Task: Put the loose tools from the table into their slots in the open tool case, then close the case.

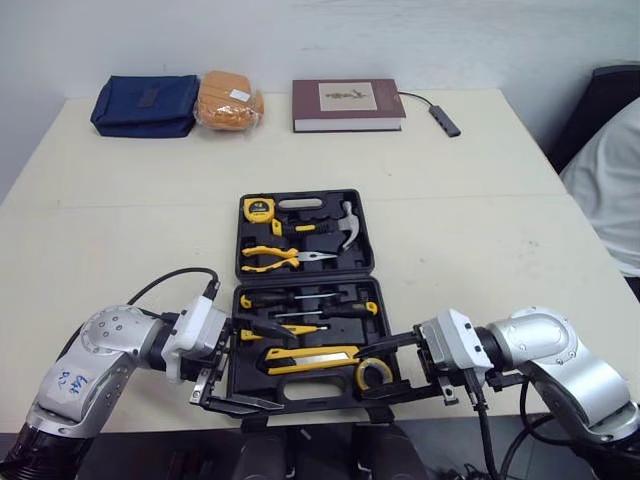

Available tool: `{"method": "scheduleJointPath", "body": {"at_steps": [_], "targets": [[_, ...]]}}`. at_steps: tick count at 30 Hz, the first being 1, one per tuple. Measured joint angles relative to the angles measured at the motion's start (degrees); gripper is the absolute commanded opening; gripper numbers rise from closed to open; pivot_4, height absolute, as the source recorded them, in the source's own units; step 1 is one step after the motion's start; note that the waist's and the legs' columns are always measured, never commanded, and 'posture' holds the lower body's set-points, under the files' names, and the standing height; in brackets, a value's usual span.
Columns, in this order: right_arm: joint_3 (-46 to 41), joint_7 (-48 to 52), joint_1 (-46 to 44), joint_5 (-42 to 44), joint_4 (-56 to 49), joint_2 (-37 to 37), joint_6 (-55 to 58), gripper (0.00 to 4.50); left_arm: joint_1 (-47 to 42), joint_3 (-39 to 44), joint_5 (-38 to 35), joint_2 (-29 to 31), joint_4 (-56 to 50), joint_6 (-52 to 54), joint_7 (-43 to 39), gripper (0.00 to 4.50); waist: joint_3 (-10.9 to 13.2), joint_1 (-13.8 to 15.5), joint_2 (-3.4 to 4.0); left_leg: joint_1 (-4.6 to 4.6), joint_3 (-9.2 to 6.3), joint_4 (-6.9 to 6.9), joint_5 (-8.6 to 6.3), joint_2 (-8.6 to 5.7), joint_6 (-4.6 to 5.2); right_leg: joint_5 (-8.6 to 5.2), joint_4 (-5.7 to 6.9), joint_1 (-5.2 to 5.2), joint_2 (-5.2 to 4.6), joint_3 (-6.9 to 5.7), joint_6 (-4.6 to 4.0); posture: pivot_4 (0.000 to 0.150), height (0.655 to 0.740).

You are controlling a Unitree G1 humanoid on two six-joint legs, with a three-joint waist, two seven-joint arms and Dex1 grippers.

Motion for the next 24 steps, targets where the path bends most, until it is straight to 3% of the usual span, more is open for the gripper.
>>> {"method": "scheduleJointPath", "body": {"at_steps": [2,13,24], "targets": [[0.3,0.2,1.3,-0.9,1.5,0.3,-2.2,0.01,-0.1,0.0,0.2,0.0,1.2,-0.4,-0.1,4.50,0.0,0.1,0.00,0.00,0.00,0.00,0.00,0.00,0.00,0.00,0.00,0.00,0.00,-0.01,0.00,0.150,0.7400],[3.8,0.5,2.9,-7.9,9.7,1.2,-12.4,0.01,-0.5,0.0,0.4,0.0,1.5,-1.0,-0.4,4.50,0.0,0.0,0.00,0.01,0.01,0.04,0.01,0.01,0.00,0.00,0.06,0.00,0.01,0.00,0.00,0.150,0.7400],[7.6,-1.5,2.7,-10.6,15.3,3.9,-15.2,0.01,0.4,1.0,0.7,0.0,1.6,-1.4,0.2,4.50,0.0,-0.1,-0.04,0.15,0.02,0.06,0.01,0.02,-0.01,-0.01,0.11,0.09,0.01,0.04,-0.01,0.150,0.7400]]}}
